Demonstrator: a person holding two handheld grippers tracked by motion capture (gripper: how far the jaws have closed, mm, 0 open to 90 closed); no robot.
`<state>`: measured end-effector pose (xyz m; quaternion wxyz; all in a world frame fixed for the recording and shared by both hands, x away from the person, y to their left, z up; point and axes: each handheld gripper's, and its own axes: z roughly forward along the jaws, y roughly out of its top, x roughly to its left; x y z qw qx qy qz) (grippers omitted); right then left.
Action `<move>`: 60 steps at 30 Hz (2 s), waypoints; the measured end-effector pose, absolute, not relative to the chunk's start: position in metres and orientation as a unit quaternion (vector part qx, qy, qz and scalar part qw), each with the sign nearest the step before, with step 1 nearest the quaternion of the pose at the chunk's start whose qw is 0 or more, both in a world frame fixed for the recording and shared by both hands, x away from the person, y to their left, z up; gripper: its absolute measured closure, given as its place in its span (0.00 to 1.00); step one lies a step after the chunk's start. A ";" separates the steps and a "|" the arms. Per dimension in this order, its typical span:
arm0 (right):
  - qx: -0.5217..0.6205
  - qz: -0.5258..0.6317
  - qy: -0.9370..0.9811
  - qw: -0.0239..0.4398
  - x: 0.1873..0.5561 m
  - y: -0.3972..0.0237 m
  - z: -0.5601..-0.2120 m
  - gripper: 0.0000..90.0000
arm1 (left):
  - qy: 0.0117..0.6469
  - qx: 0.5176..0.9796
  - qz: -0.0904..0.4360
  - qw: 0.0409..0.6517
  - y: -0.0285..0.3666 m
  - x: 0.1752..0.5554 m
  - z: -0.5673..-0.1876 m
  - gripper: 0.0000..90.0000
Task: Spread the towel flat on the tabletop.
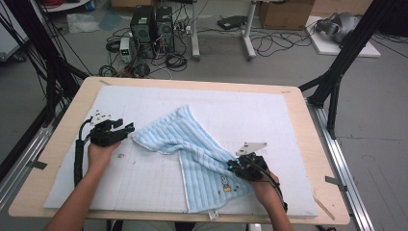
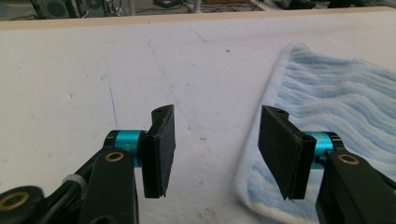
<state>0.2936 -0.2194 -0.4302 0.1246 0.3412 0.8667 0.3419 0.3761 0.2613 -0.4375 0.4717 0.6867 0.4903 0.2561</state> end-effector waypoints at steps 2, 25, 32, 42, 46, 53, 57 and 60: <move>0.346 0.344 0.864 0.126 0.290 -0.226 -0.428 0.90 | 0.489 0.689 0.254 0.471 0.261 0.376 -0.438 0.52; 0.387 0.340 0.847 0.133 0.401 -0.153 -0.438 0.94 | 0.481 0.709 0.235 0.459 0.253 0.378 -0.444 0.52; 0.383 0.313 0.855 0.153 0.375 -0.181 -0.433 0.96 | 0.475 0.716 0.225 0.459 0.246 0.378 -0.445 0.52; 0.386 0.379 0.826 0.162 0.357 -0.207 -0.424 0.63 | 0.463 0.750 0.200 0.428 0.216 0.390 -0.448 0.48; 0.376 0.386 0.826 0.169 0.356 -0.208 -0.424 0.58 | 0.444 0.783 0.212 0.381 0.197 0.399 -0.450 0.45; 0.382 0.401 0.817 0.163 0.356 -0.216 -0.424 0.57 | 0.421 0.797 0.225 0.370 0.180 0.408 -0.446 0.91; 0.386 0.404 0.813 0.164 0.357 -0.219 -0.425 0.57 | 0.447 0.784 0.215 0.373 0.178 0.435 -0.440 0.93; 0.393 0.409 0.808 0.161 0.357 -0.222 -0.424 0.56 | 0.466 0.771 0.206 0.381 0.177 0.460 -0.435 0.93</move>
